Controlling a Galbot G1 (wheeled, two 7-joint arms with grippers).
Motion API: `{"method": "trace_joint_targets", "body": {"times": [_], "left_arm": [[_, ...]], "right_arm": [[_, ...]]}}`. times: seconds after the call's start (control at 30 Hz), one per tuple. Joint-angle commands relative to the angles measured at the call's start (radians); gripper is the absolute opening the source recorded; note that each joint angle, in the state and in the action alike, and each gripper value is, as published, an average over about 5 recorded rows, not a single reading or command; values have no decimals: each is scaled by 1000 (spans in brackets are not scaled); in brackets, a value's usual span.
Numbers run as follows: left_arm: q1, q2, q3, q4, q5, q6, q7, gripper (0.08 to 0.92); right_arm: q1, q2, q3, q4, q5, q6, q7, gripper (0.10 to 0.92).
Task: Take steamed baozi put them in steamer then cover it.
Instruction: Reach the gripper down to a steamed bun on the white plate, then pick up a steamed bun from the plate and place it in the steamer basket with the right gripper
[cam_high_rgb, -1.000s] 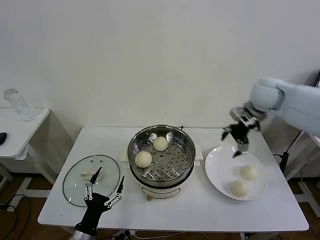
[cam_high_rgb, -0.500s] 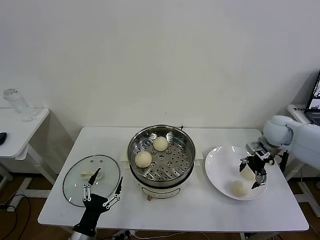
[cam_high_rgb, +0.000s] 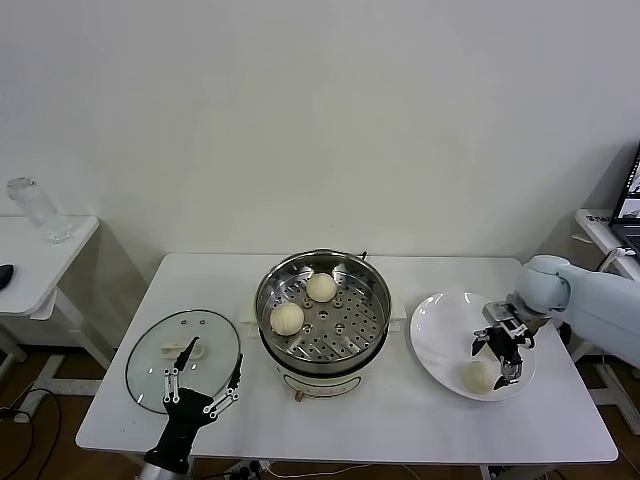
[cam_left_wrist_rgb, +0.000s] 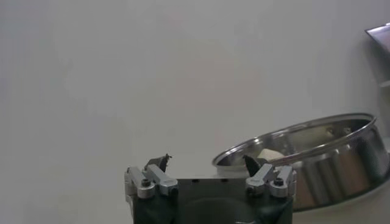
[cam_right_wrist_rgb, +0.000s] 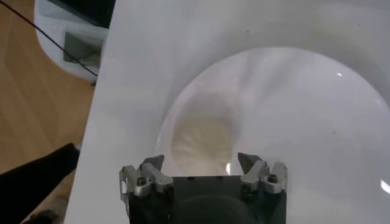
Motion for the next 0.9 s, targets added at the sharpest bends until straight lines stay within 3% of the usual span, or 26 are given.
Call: {"method": "trace_joint_targets", "body": {"times": [0.03, 0.3, 0.6, 0.9], "left_arm": [[2, 1, -3, 4, 2, -2, 0, 823], [5, 0, -5, 1, 1, -3, 0, 823], [5, 0, -8, 3, 0, -6, 0, 823], [1, 6, 0, -2, 0, -3, 0, 823]], "right_arm": [[-67, 24, 47, -34, -18, 5, 19, 823], [-75, 32, 52, -33, -22, 3, 10, 790], [-42, 27, 49, -20, -21, 3, 6, 647], [255, 33, -18, 82, 17, 50, -30, 644]]}}
